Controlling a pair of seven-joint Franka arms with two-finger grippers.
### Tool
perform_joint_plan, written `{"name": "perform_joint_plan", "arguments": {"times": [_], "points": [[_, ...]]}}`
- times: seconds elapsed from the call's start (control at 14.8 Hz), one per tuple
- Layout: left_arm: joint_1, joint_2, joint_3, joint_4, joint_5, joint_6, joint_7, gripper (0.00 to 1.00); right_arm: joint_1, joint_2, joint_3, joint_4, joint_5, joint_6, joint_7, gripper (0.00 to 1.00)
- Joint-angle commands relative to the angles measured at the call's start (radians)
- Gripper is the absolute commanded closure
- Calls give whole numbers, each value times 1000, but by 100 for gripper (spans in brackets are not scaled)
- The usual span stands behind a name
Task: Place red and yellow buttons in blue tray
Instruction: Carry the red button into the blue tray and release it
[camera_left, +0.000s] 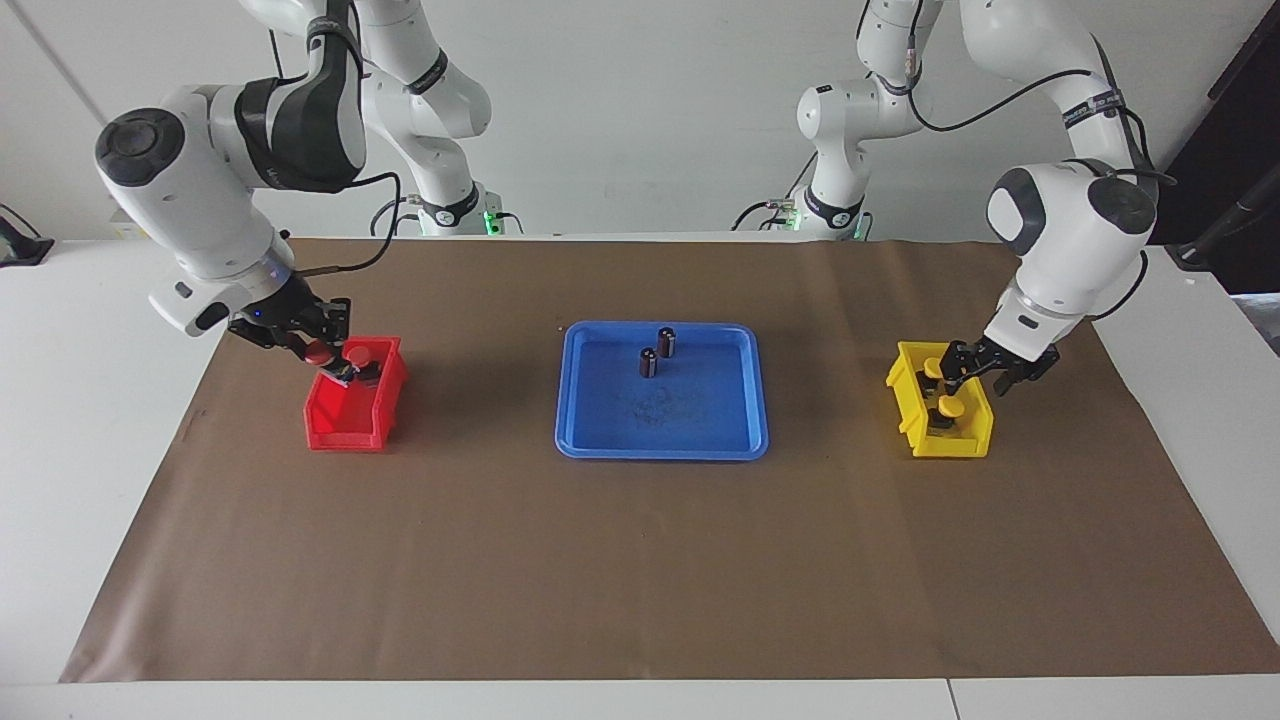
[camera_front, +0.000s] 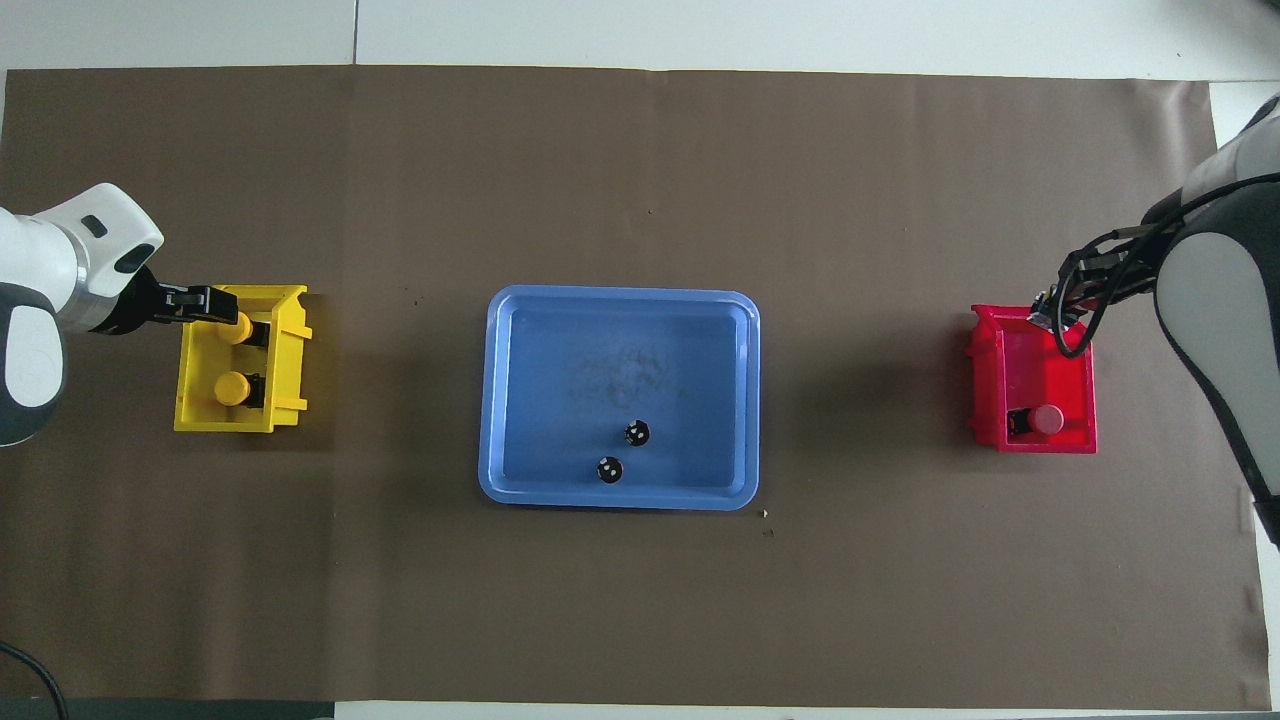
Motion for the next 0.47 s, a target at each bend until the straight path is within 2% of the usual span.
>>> {"name": "perform_joint_plan", "arguments": {"times": [0.0, 0.14, 0.41], "points": [[7, -8, -5, -39, -9, 44, 0, 24, 175, 67, 4, 60, -1, 93, 302, 86], [7, -10, -5, -75, -9, 90, -2, 24, 288, 104, 4, 45, 24, 208, 480, 86], [-15, 10, -5, -78, -9, 120, -23, 24, 475, 228, 3, 51, -3, 320, 708, 86]]}}
